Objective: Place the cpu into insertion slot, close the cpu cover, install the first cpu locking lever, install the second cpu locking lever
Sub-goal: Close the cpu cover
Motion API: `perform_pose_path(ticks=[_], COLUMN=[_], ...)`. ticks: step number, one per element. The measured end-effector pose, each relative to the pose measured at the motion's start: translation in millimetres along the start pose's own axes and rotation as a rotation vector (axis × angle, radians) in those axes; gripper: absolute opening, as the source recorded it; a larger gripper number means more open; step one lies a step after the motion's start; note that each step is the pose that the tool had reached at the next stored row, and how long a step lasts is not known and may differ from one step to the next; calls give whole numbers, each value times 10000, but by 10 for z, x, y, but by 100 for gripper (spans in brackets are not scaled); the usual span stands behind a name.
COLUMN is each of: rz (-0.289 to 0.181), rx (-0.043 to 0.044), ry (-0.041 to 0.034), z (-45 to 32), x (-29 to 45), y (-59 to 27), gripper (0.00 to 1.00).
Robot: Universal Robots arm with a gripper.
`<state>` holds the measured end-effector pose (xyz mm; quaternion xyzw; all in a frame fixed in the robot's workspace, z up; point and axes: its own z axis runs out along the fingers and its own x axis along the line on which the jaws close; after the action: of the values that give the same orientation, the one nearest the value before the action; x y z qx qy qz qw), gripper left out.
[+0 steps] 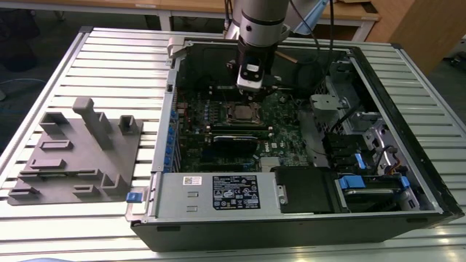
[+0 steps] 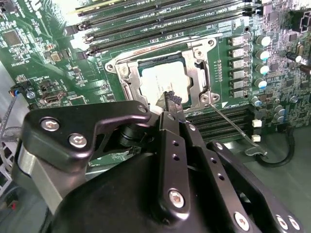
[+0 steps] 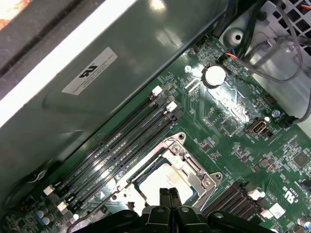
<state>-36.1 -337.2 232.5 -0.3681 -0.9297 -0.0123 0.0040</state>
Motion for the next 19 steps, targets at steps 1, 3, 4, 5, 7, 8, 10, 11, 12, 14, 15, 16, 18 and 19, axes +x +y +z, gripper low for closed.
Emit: perform_pose_path(ticks=[1, 3, 4, 5, 7, 8, 10, 11, 12, 14, 15, 16, 18, 19], rz=[-127, -413, -575, -739, -1086, -1254, -1594, -1762, -1943, -2300, -2482, -2660, -3028, -3203], rx=[2, 6, 9, 12, 18, 21, 26, 29, 32, 38, 41, 44, 50, 53], ry=[2, 8, 11, 15, 21, 25, 32, 35, 39, 46, 49, 53, 60, 64], z=[0, 1, 1, 2, 3, 3, 5, 5, 6, 7, 8, 9, 10, 11], x=[0, 0, 0, 0, 0, 0, 0, 0, 0, 0, 0, 0, 0, 0], y=[0, 0, 0, 0, 0, 0, 0, 0, 0, 0, 0, 0, 0, 0], gripper=[11, 11, 11, 11, 11, 11, 11, 11, 11, 11, 11, 11, 11, 11])
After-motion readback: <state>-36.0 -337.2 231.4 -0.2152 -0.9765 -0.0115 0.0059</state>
